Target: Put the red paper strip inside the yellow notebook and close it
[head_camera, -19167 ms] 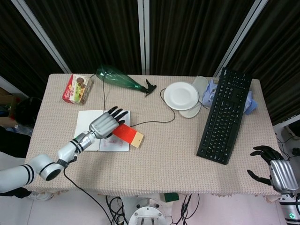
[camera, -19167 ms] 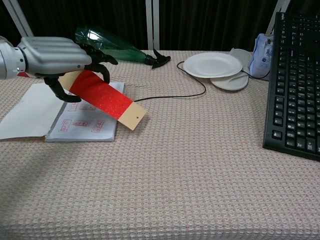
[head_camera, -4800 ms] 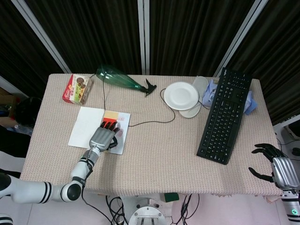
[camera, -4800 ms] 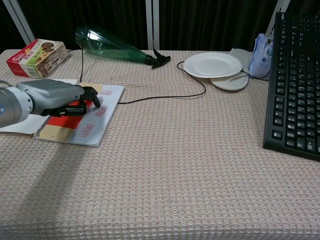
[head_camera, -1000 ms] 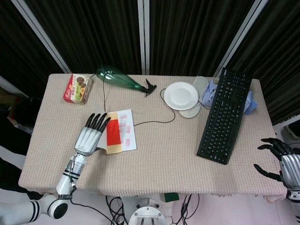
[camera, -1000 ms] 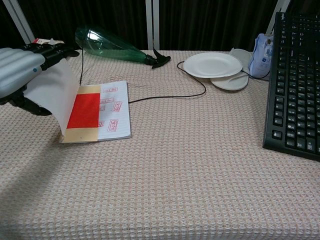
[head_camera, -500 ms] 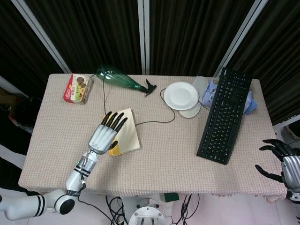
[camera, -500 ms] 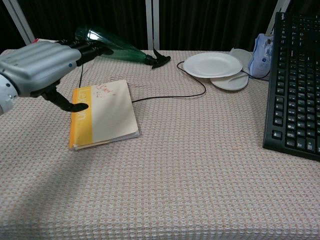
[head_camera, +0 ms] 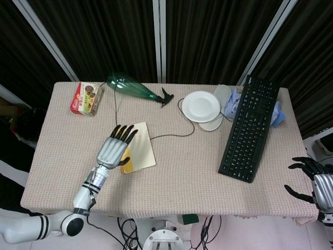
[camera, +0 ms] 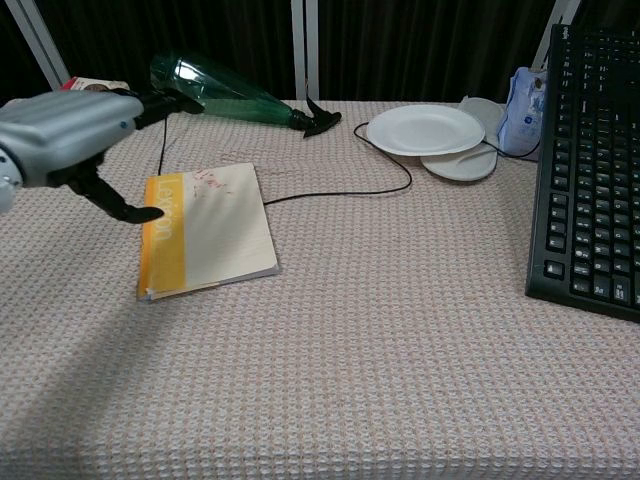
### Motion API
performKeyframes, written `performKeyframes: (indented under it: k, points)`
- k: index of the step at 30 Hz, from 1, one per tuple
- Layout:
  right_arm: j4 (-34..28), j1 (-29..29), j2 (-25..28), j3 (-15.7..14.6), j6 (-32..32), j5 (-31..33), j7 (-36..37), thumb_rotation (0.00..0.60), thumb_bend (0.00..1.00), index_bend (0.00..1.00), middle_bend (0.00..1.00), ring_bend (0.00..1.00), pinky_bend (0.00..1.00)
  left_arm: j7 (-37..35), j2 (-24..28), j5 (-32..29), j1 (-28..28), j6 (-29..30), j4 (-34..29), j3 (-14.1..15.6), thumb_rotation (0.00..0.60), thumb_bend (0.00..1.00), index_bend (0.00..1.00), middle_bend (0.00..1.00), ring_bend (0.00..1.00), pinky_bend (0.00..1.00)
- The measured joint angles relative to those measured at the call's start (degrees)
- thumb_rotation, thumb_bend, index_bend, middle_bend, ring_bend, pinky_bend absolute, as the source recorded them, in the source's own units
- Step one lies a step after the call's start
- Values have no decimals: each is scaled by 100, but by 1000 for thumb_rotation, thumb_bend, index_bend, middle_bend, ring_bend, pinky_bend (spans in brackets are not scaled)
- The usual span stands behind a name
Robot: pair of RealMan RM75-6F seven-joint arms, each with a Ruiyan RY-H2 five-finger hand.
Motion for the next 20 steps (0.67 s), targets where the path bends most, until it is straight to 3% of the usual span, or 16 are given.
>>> performKeyframes:
  k: [7,11,20]
  points:
    - [25,53,7,52,-36,6,-158,600,122,410,210,175,253,-569,1198,-76,803,711,-706,167,600,191,61,0,0,55]
    - [53,65,-7,88,36,-37,-168,600,122,306,206,169,247,-985,1769,225,1457,1355,-926,510,600,190,64,0,0,55]
    - [2,159,-6,-9,-22,-337,-393,600,130,272,205,169,247,-1535,1979,1357,2778,2763,-754,1350,600,190,73,0,0,55]
